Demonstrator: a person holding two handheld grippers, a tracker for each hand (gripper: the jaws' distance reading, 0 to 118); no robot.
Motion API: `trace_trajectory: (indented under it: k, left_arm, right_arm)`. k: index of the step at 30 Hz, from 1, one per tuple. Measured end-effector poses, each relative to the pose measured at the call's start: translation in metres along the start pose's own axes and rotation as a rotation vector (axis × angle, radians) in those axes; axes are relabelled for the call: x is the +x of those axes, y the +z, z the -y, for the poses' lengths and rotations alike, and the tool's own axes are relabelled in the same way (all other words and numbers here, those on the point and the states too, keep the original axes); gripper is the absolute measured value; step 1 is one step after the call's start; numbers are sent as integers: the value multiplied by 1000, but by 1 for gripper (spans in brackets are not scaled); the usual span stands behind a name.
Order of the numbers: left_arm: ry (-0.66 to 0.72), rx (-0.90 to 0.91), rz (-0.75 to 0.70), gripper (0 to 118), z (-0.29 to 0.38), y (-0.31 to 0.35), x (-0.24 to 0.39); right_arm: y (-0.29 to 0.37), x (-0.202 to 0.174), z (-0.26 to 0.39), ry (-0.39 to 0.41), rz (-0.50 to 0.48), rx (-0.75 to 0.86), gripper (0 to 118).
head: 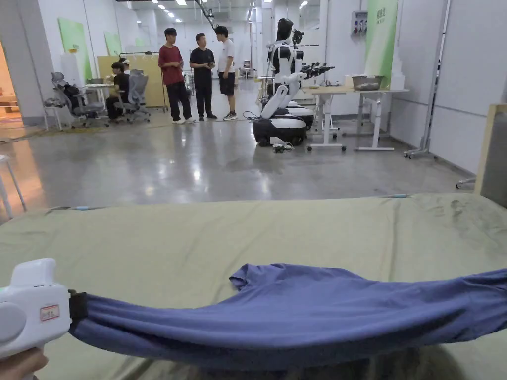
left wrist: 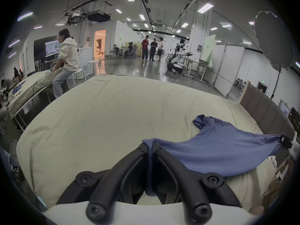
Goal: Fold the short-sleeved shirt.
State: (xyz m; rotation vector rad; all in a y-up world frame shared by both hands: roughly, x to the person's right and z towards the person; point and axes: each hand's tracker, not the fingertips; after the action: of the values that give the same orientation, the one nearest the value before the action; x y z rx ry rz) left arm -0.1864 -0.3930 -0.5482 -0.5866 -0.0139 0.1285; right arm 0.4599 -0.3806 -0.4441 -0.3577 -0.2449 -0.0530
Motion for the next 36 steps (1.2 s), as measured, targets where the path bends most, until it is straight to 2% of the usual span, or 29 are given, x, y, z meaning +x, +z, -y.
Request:
trace_trajectory:
  k: [4,10,16,19,22,23,24,25,26,27,29,30,31,32,33,34,35,36]
  left_arm:
    - [28,-29,49,3,32,34,-16]
    - [-18,-84,91,3,91,64,-34]
    - [-70,-207,80,3,146,38,-45]
    - [-129,-239,52,4,165,24,-48]
    - [-129,-240,54,5,174,17,-52]
    - [-128,-239,33,16,175,17,-52]
    - [-119,-239,33,33,175,17,-54]
    - [-86,-237,53,70,174,19,-58]
    - [-64,-253,63,103,172,22,-61]
    - [-51,-275,72,118,172,33,-57]
    - [-45,-226,129,118,161,55,-58]
    - [-64,-213,134,118,158,66,-56]
    - [-93,-172,126,118,155,87,-49]
    - [-99,-126,118,118,153,104,-46]
    - [-95,-103,121,116,151,118,-45]
    - [-71,-59,130,93,150,135,-44]
    - [-15,-6,124,53,155,154,-43]
    - [36,13,101,0,159,162,-43]
  right_arm:
    - [54,8,23,-11,-47,-8,15]
    - [105,20,70,26,-64,-86,15]
    - [90,20,125,135,11,-229,15]
    - [72,26,145,150,33,-262,15]
    - [58,34,158,138,53,-353,25]
    - [55,36,161,131,99,-369,47]
    - [55,38,163,130,133,-369,83]
    - [59,43,163,110,144,-344,111]
    - [65,51,162,70,146,-291,114]
    - [70,55,158,33,138,-271,113]
    - [85,58,146,-37,114,-260,113]
    - [93,57,143,-46,86,-247,113]
    - [103,51,137,-37,75,-228,111]
    - [112,42,131,-10,45,-209,104]
    - [120,35,127,23,10,-194,86]
    - [130,19,123,62,-22,-171,42]
    - [139,6,121,78,-53,-138,6]
    - [145,-3,119,80,-110,-118,3]
